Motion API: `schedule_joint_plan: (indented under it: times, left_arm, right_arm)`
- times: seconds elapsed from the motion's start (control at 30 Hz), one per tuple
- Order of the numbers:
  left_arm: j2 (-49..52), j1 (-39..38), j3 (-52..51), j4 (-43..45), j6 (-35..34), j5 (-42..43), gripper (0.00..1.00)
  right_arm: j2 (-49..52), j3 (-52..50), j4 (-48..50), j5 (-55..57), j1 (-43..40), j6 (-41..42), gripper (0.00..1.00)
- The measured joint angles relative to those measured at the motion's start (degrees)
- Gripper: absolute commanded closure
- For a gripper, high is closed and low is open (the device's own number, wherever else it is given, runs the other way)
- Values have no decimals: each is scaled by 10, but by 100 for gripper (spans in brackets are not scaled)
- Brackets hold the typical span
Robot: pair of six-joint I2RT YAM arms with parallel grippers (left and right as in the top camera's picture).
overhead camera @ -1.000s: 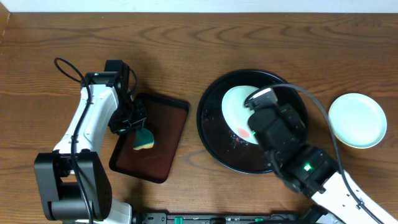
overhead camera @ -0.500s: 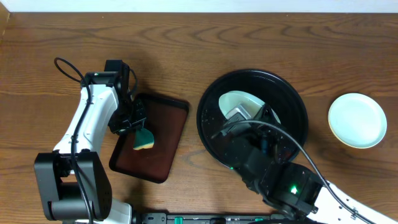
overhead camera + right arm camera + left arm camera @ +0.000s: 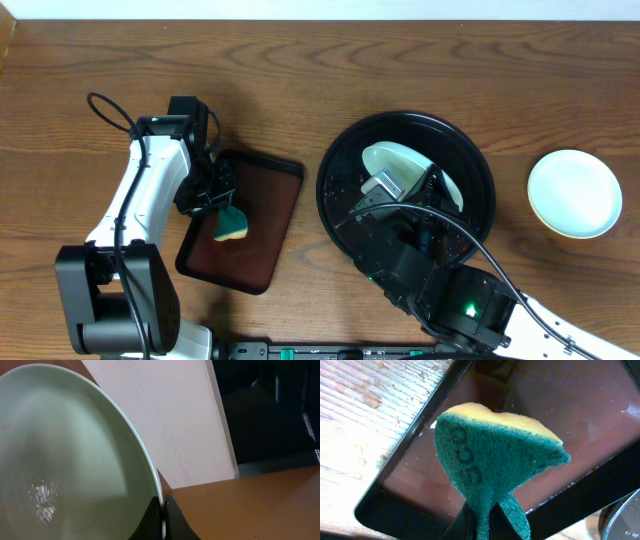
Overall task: Clean dirty plates on tray and stack at the side
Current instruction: 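Lift the pale green plate edge with the right gripper and tilt it up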
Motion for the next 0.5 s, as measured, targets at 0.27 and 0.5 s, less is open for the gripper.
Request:
schedule_joint_plan:
  times: [0.27, 0.5]
  left_arm:
    - [0, 0, 0, 0, 0, 0, 92]
    - [0, 0, 0, 0, 0, 0, 92]
  right_arm:
    - [0, 0, 0, 3, 0, -11, 99]
    - [0, 0, 0, 11, 0, -15, 99]
